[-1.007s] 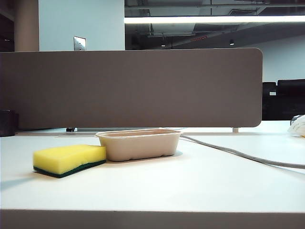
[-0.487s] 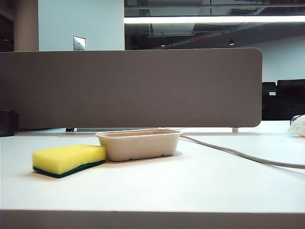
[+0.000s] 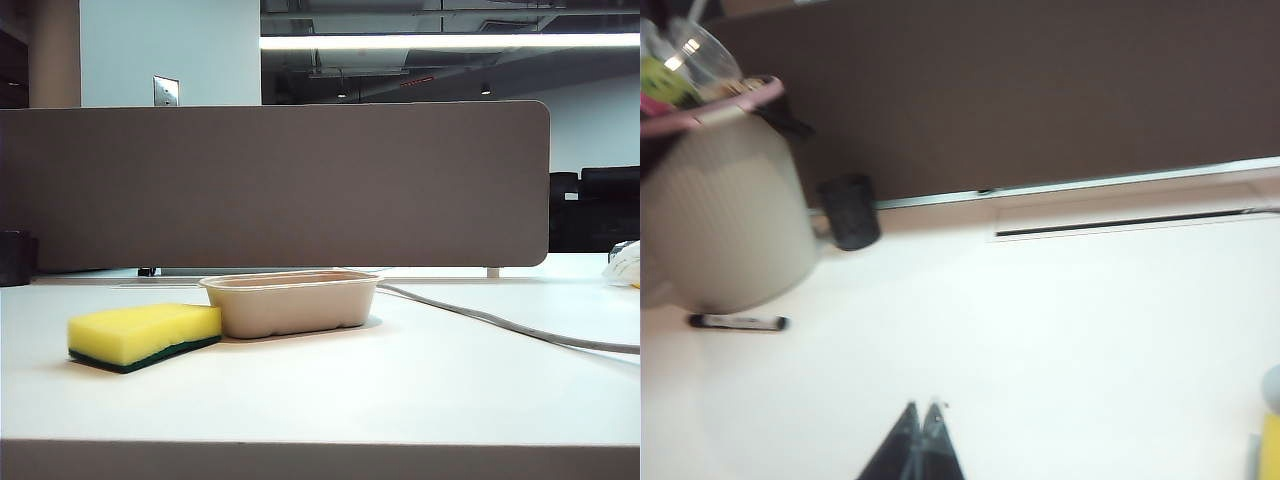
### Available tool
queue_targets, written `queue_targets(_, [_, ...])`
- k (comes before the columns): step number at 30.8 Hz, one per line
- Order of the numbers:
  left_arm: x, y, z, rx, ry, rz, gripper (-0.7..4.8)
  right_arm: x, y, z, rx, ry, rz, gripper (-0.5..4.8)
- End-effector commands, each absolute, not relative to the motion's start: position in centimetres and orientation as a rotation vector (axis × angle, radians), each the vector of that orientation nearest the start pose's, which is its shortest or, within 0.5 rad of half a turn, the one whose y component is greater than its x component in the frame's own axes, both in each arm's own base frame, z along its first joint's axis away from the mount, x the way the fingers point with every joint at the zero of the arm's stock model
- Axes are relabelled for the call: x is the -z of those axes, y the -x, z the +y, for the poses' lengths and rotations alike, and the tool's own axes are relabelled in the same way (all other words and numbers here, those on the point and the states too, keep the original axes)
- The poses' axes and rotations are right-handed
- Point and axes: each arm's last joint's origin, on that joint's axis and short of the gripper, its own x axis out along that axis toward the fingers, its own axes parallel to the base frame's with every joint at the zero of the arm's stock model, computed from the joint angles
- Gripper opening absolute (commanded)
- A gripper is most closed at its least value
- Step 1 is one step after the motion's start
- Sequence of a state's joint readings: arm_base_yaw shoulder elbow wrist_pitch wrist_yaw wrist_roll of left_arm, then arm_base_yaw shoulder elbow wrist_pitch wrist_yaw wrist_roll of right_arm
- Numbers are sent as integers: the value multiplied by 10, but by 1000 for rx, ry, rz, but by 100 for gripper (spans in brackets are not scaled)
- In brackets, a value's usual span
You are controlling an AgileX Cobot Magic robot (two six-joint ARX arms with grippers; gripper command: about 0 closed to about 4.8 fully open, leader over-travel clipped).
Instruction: Take out the cleaning sponge from the paper lunch box and place it on the table.
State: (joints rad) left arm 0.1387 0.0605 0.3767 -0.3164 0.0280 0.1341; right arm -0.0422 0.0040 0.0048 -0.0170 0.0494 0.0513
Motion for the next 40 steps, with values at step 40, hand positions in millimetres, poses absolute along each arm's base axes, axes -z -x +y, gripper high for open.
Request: queue_targets(40, [-167,-97,3,-46,18,-20,-5,-165,-97,-6,92,-52,-1,-5])
